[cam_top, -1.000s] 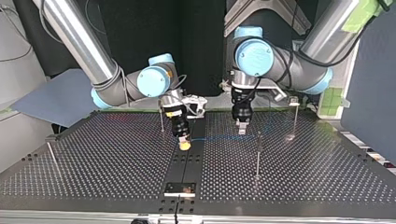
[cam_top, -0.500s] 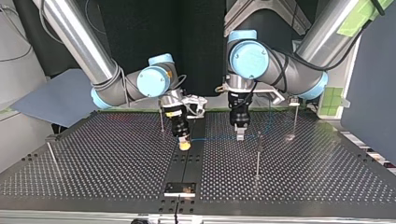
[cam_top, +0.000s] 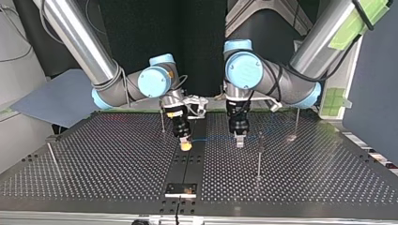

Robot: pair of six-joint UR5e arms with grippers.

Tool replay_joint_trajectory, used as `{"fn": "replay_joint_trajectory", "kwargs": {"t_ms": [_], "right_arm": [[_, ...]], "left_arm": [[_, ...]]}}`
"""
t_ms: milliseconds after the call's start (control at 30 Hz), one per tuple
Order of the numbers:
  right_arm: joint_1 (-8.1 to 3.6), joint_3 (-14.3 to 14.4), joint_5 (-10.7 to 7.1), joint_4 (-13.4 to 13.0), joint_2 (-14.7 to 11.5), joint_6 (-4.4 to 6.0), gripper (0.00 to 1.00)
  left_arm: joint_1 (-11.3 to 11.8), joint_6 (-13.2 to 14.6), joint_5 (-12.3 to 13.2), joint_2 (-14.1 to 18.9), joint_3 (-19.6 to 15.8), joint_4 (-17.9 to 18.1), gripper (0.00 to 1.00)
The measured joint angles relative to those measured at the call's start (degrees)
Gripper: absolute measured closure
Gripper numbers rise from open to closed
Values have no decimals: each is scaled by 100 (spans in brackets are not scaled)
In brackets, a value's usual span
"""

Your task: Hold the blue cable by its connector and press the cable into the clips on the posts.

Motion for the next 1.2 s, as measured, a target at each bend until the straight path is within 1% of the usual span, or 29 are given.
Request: {"fn": "replay_joint_trajectory", "kwargs": {"t_ms": [133,233,500,667,700,733,767,800,833,867,900,933,1000,1033,1100,1200], "right_arm": [[-7,0,2,-1,3,0,100],[-9,0,3,-1,9,0,100],[-11,0,-2,1,19,0,100],[-11,0,2,1,28,-2,100],[-11,0,2,0,28,-3,100],[-10,0,2,0,30,-5,100],[-10,0,2,1,31,-6,100],[-9,0,3,3,31,-7,100],[-9,0,3,5,34,-7,100],[-9,-1,5,5,37,-9,100],[-9,0,6,7,40,-11,100],[-9,0,8,7,44,-13,100],[-5,0,10,6,57,-19,100],[1,0,10,5,72,-24,100],[8,0,11,4,99,-33,100],[17,0,12,6,131,-41,100]], "left_arm": [[8,15,-145,-19,196,-15,0],[26,20,-190,-20,248,-10,0],[41,87,-305,-22,267,42,0],[17,207,-321,-21,266,120,0],[11,242,-322,-21,267,135,5],[4,288,-323,-20,267,160,5],[-1,317,-323,-21,268,183,10],[-5,342,-326,-21,268,211,24],[-12,370,-331,-21,268,246,24],[-16,391,-339,-21,268,267,38],[-21,409,-346,-21,268,285,49],[-27,428,-354,-20,268,308,49],[-37,444,-359,-21,268,339,79],[-43,449,-355,-19,268,360,79],[-53,450,-346,-20,268,397,100],[-71,448,-334,-20,268,458,100]]}}
